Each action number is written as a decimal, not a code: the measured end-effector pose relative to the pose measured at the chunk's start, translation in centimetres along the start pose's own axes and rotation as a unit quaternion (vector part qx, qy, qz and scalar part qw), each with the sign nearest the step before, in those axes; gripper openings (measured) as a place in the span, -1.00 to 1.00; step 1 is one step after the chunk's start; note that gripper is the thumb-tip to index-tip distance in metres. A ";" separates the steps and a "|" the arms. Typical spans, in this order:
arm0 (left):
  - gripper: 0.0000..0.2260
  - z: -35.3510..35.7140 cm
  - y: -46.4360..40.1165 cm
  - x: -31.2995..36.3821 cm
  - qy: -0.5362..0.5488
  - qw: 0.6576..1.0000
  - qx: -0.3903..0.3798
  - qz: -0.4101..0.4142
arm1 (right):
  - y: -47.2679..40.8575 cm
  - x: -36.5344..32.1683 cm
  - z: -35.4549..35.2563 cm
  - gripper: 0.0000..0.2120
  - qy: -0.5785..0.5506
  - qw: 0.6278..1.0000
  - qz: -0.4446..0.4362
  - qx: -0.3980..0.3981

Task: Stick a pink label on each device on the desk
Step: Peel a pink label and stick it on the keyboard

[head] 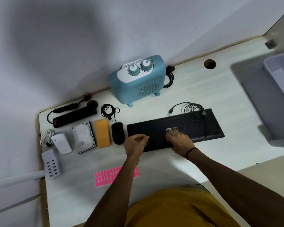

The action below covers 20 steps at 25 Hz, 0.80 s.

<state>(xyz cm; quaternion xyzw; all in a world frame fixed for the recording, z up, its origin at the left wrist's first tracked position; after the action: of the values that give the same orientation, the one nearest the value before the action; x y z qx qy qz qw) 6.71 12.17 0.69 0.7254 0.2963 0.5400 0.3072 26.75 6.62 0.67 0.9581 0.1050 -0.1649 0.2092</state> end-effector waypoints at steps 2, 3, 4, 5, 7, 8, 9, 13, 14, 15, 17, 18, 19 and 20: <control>-0.89 0.3 -0.5 -0.6 0.001 1.000 0.009 -0.018 | 0.0 0.3 0.7 -0.77 -0.007 1.000 -0.012 -0.008; -0.85 0.5 -0.7 -0.8 0.000 1.000 0.013 -0.024 | 0.0 0.4 1.0 -0.78 -0.008 1.000 -0.013 -0.011; -0.82 0.7 -0.8 -0.9 0.003 0.999 0.017 -0.032 | 0.0 0.6 1.3 -0.78 -0.008 1.000 -0.014 -0.013; -0.80 0.9 -1.0 -1.0 0.009 0.999 0.019 -0.040 | 0.0 0.7 1.5 -0.79 -0.009 1.000 -0.017 -0.013; -0.85 1.3 -1.3 -1.1 0.026 0.997 0.028 -0.060 | 0.0 0.8 1.8 -0.79 -0.016 0.999 -0.019 -0.021; -0.89 1.4 -1.4 -1.2 0.035 0.996 0.035 -0.071 | 0.0 0.9 1.8 -0.79 -0.023 0.999 -0.017 -0.030; -0.91 1.6 -1.5 -1.3 0.042 0.995 0.041 -0.083 | -0.2 1.0 1.8 -0.78 -0.036 0.999 -0.006 -0.039; -0.91 2.2 -1.8 -1.6 0.056 0.992 0.052 -0.102 | -2.0 1.1 0.9 -0.67 -0.145 0.987 0.061 -0.029; -0.91 2.3 -1.9 -1.6 0.060 0.991 0.056 -0.104 | -2.5 0.8 0.6 -0.67 -0.163 0.984 0.065 -0.019; -0.91 2.4 -1.9 -1.6 0.059 0.991 0.062 -0.105 | -3.1 0.4 0.4 -0.67 -0.173 0.983 0.064 -0.013; -0.92 2.5 -2.2 -1.6 0.040 0.991 0.079 -0.101 | -4.0 -0.4 0.0 -0.69 -0.174 0.983 0.051 -0.008; -0.91 2.6 -2.5 -1.6 0.021 0.991 0.087 -0.095 | -4.3 -0.6 0.1 -0.70 -0.170 0.984 0.045 -0.007; -0.91 2.6 -2.8 -1.6 -0.002 0.992 0.092 -0.088 | -4.6 -0.9 0.2 -0.72 -0.169 0.985 0.045 -0.009; -0.90 2.7 -3.2 -1.6 -0.025 0.992 0.096 -0.081 | -4.9 -1.1 0.3 -0.73 -0.169 0.984 0.048 -0.013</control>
<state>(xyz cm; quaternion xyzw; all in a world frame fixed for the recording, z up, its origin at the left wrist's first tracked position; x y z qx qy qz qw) 8.66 12.65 -3.33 0.7383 0.3968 0.4642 0.2863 24.33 10.69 -0.96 0.9175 0.0241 -0.3130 0.2442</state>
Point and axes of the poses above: each hand's wrist, its own y-axis away from the middle knuckle, its own z-axis out of the palm, x = y × z, the point moved 1 cm from there along -y, towards the middle knuckle, and after that the axes turned 10 degrees about -z, right-handed, at the moved point
